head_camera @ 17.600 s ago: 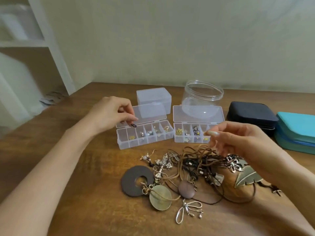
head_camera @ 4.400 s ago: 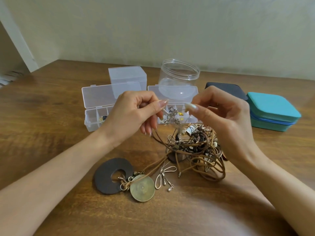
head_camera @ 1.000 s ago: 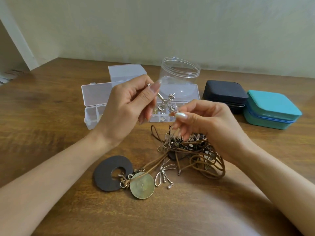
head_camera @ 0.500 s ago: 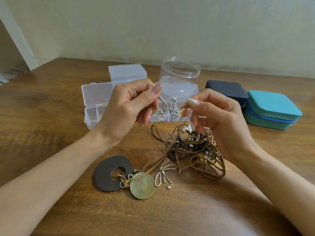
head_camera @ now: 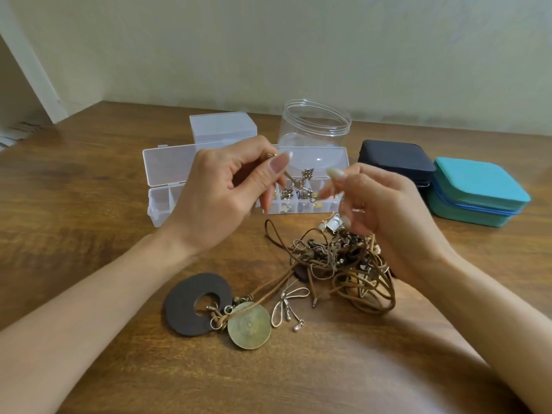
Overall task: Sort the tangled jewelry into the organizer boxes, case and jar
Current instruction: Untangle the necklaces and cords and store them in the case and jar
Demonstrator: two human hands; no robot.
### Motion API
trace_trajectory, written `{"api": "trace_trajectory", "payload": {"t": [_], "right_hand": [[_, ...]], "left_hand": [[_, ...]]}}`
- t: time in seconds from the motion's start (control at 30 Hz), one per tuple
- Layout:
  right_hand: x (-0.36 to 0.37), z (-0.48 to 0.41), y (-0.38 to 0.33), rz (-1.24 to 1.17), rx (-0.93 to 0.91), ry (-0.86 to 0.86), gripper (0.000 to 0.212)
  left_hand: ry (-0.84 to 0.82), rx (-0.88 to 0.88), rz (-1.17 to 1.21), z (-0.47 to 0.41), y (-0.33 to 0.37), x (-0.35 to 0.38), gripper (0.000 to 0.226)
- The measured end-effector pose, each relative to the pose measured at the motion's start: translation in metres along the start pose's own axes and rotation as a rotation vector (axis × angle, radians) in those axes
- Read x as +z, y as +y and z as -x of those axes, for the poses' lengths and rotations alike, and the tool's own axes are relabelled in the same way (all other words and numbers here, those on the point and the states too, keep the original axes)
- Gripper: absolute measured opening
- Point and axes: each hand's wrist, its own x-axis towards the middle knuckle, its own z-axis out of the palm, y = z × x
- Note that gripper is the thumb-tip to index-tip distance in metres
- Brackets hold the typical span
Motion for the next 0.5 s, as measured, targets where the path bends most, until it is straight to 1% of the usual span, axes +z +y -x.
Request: {"api": "trace_trajectory", "payload": {"t": [0.03, 0.1, 0.17, 0.27, 0.33, 0.37, 0.43, 0.5], "right_hand": [[0.000, 0.000, 0.001, 0.054, -0.021, 0.047, 0.009], [0.000, 0.000, 0.002, 0.163, -0.122, 0.074, 0.008], [0.001, 0.002, 0.001, 0.145, -0.176, 0.008, 0.007], [0.004, 0.005, -0.002, 0.066, -0.130, -0.172, 0.022], [0.009, 0.007, 0.000, 0.041, -0.098, -0.254, 0.030], [0.011, 0.008, 0.001, 0.028, -0.091, -0.250, 0.032], [0.015, 0.008, 0.004, 0.031, -0.120, -0.173, 0.031], [0.015, 0.009, 0.006, 0.116, -0.211, -0.080, 0.030]], "left_hand": [[0.002, -0.034, 0.049, 0.000, 0.000, 0.000, 0.028], [0.006, -0.076, 0.112, 0.000, 0.001, 0.001, 0.027], [0.013, -0.085, 0.145, 0.000, 0.003, 0.002, 0.027], [0.041, -0.091, 0.179, -0.001, 0.005, 0.002, 0.029], [0.058, -0.088, 0.178, -0.001, 0.005, 0.002, 0.030], [0.066, -0.085, 0.176, -0.001, 0.005, 0.002, 0.030], [0.080, -0.083, 0.175, -0.001, 0.005, 0.003, 0.031], [0.087, -0.086, 0.163, 0.000, 0.005, 0.003, 0.031]]}}
